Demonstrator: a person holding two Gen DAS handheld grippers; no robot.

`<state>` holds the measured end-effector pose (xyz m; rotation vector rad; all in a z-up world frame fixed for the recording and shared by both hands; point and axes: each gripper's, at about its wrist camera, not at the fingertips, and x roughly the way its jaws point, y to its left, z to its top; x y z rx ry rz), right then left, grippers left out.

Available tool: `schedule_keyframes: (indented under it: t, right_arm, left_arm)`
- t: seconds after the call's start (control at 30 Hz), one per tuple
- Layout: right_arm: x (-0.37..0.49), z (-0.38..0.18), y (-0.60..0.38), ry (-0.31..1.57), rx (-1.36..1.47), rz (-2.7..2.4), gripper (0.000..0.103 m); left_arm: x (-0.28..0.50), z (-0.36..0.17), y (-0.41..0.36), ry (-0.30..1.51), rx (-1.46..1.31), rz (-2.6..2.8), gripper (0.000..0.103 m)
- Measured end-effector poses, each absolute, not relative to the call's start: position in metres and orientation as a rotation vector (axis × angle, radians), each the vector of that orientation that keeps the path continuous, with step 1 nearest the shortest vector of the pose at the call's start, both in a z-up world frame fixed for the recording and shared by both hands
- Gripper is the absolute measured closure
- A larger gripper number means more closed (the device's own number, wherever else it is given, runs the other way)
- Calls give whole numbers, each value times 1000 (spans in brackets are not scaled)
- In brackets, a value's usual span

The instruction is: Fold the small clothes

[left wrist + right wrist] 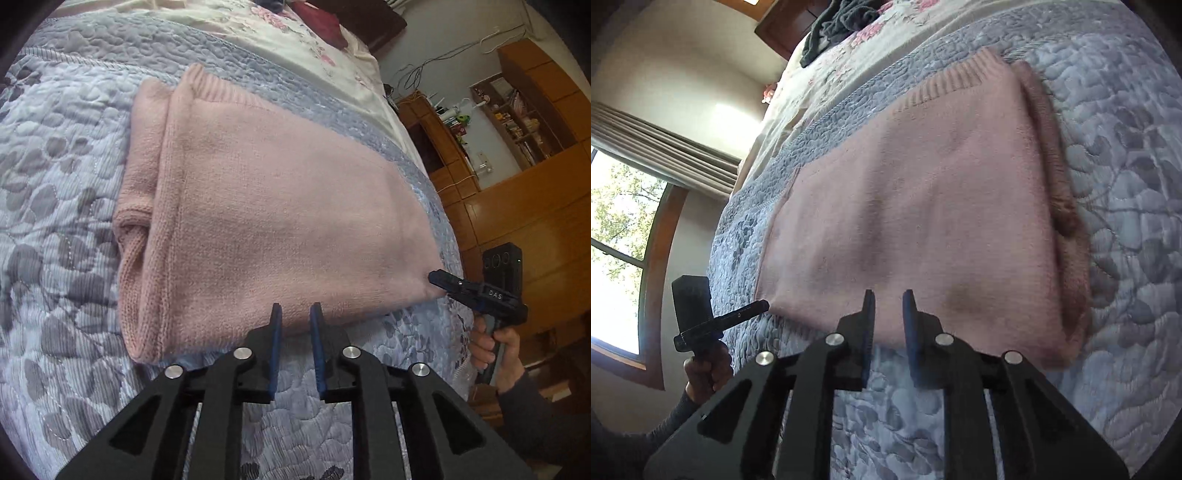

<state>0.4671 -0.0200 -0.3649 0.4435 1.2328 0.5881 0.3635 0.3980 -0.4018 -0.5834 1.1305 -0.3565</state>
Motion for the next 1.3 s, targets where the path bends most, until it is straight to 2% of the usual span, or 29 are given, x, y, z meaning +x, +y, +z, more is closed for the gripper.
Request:
schedule_keyframes:
  t: [0.03,0.07,0.1,0.17,0.2,0.23,0.27,0.3,0.33,0.37,0.4,0.43,0.57,0.67,0.83,1.17,1.3]
  right_arm:
    - [468,-374,-40,1246,449,529,91]
    - [470,-384,-55,1259,472,490,103]
    - [472,-390,-70,1264,497,462,103]
    - [467,-381,-87,1235,513,430,101]
    - [464,-372,-89,1214,497,419,98]
    - [458,-361,-89,1189,463,400,83]
    - [453,-350,-84,1166,404,382,75]
    - [445,-338,-73,1140,339,395,75]
    - [437,-328,-57,1118,255,416,70]
    - [428,-319,-35,1098,158,432,59]
    - [417,-313,-13,1079,68,454,53]
    - [405,-310,13,1059,-26,487,47]
    - [358,-320,122,959,-380,615,43]
    - [339,-336,188,871,-524,670,37]
    - [328,-364,264,776,-696,711,37]
    - [351,-417,316,727,-826,646,37]
    - [359,-422,327,706,-797,628,37]
  left_arm:
    - [363,-413,401,1164,-577,-317,90]
    - [360,-425,407,1183,-604,-294,97]
    - [358,-430,414,1183,-655,-290,100]
    - [353,-429,425,1167,-740,-305,95]
    - [351,-424,431,1151,-770,-318,83]
    - [348,-419,437,1133,-804,-337,70]
    - [346,-412,446,1110,-827,-343,64]
    - [342,-406,456,1088,-835,-333,54]
    - [343,-400,467,1069,-845,-322,49]
    - [346,-396,479,1060,-859,-305,45]
    - [350,-393,491,1053,-872,-284,39]
    - [356,-392,502,1053,-880,-272,38]
    - [398,-400,523,1112,-871,-270,38]
    - [430,-413,529,1157,-889,-294,37]
    - [476,-437,534,1210,-928,-344,37]
    - [553,-467,516,1249,-954,-514,37]
    - [570,-476,519,1263,-959,-540,46]
